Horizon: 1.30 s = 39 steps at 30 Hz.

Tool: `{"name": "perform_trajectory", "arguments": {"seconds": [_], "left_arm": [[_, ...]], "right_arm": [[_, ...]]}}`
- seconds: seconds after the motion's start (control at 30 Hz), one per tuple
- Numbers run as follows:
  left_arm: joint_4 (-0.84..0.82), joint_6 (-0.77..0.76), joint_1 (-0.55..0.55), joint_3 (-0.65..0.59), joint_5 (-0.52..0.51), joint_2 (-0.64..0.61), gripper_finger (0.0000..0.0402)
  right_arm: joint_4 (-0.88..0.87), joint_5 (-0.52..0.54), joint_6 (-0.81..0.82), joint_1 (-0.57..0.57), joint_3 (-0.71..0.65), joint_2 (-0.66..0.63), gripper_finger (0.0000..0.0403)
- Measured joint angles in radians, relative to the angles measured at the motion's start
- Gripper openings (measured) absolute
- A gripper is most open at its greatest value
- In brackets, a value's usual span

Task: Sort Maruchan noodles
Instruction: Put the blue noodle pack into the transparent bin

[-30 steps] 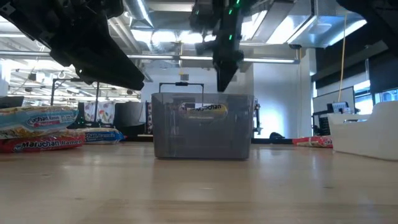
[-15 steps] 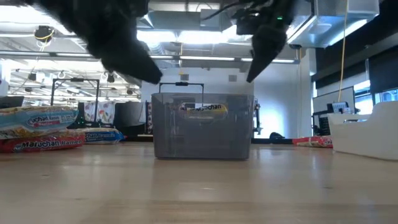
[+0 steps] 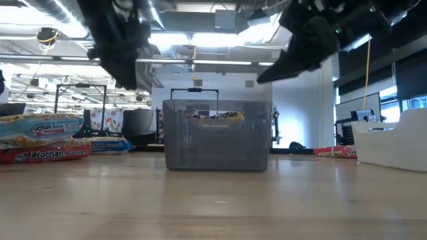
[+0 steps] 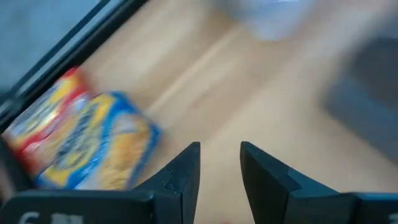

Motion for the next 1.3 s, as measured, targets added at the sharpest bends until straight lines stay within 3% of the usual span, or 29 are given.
{"name": "perform_trajectory", "arguments": {"seconds": [0.3, 0.53, 0.83, 1.3], "left_arm": [[-0.060, 0.022, 0.386, -0.072, 0.006, 0.094, 0.0108], [-0.019, 0.083, 0.522, -0.085, -0.004, 0.241, 0.0108], [0.049, 0.140, 0.496, -0.084, 0.032, 0.341, 0.0108], [0.204, 0.191, 0.242, -0.079, 0.218, 0.302, 0.0108]], "right_arm": [[-0.011, -0.018, 0.005, -0.002, -0.020, 0.001, 0.0166], [0.002, -0.053, 0.028, -0.002, -0.020, 0.001, 0.0166], [-0.007, -0.053, 0.048, -0.002, -0.020, 0.001, 0.0166], [0.009, -0.053, 0.025, -0.002, -0.020, 0.002, 0.0166]]}}
